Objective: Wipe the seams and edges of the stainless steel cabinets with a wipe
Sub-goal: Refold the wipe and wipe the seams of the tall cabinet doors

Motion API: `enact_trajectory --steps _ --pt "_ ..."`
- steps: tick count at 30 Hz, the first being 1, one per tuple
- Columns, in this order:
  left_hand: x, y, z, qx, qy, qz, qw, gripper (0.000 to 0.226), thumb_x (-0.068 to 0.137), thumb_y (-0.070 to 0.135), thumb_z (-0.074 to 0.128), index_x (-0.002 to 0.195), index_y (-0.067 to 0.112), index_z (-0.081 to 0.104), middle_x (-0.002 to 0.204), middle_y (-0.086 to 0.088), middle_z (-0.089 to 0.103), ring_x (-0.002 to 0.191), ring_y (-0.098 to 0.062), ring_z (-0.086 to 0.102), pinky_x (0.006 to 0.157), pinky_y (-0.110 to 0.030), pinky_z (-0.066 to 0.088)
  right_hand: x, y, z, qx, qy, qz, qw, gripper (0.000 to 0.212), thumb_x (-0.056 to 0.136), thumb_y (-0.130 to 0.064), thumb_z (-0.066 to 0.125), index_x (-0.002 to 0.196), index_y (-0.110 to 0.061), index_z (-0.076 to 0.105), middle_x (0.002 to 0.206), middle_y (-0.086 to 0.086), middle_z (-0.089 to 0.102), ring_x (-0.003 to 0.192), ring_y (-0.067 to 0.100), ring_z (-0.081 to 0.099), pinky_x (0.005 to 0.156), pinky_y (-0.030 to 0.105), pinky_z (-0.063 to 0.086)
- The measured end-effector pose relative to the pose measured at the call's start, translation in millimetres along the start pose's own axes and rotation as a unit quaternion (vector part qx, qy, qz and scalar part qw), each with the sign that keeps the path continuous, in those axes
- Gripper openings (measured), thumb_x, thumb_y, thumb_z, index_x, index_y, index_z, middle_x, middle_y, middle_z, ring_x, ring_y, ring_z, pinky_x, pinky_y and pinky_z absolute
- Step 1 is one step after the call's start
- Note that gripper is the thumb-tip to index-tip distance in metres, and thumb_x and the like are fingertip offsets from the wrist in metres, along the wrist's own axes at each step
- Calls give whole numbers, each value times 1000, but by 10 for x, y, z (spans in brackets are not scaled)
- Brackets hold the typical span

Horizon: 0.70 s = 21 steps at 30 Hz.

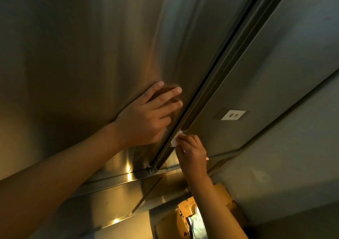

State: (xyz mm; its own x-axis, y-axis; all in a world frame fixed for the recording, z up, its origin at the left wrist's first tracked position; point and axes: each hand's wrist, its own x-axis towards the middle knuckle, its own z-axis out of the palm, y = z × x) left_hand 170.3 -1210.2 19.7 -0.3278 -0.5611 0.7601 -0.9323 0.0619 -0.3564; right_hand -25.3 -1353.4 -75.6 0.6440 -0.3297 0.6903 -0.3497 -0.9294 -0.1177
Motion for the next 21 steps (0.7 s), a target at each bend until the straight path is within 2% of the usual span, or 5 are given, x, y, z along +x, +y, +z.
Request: enact_trajectory --steps 8,14,17,19,21 --pt "24 15 -27 3 16 -7 1000 26 99 20 52 91 16 77 144 -5 63 151 -32 37 126 -58 17 -450 39 462 23 -93 46 994 25 80 -4 80 104 -11 80 104 0 72 94 18 62 70 31 56" --pt "39 19 -37 6 20 -3 1000 22 96 18 56 86 16 75 145 -5 63 150 -32 39 124 -61 22 -523 12 547 42 -124 75 989 23 82 -2 78 103 -11 80 104 1 72 95 22 66 72 36 59" --pt "32 15 -37 9 8 -2 1000 27 99 20 52 86 16 75 147 -5 61 151 -33 38 123 -62 22 -357 -82 316 82 -64 88 991 24 81 0 80 102 -12 79 109 1 74 99 18 68 76 39 61" --pt "26 18 -35 9 6 -2 1000 29 99 20 50 84 16 75 147 -6 61 151 -33 38 123 -62 22 -134 -149 12 121 42 95 987 24 80 3 82 100 -10 79 109 3 73 101 17 69 81 36 60" --pt "28 19 -36 14 9 -6 1000 29 99 20 50 84 15 75 146 -6 62 150 -33 40 124 -61 21 143 -221 -362 129 160 92 974 20 81 3 82 99 -7 78 109 5 74 103 16 70 88 29 57"
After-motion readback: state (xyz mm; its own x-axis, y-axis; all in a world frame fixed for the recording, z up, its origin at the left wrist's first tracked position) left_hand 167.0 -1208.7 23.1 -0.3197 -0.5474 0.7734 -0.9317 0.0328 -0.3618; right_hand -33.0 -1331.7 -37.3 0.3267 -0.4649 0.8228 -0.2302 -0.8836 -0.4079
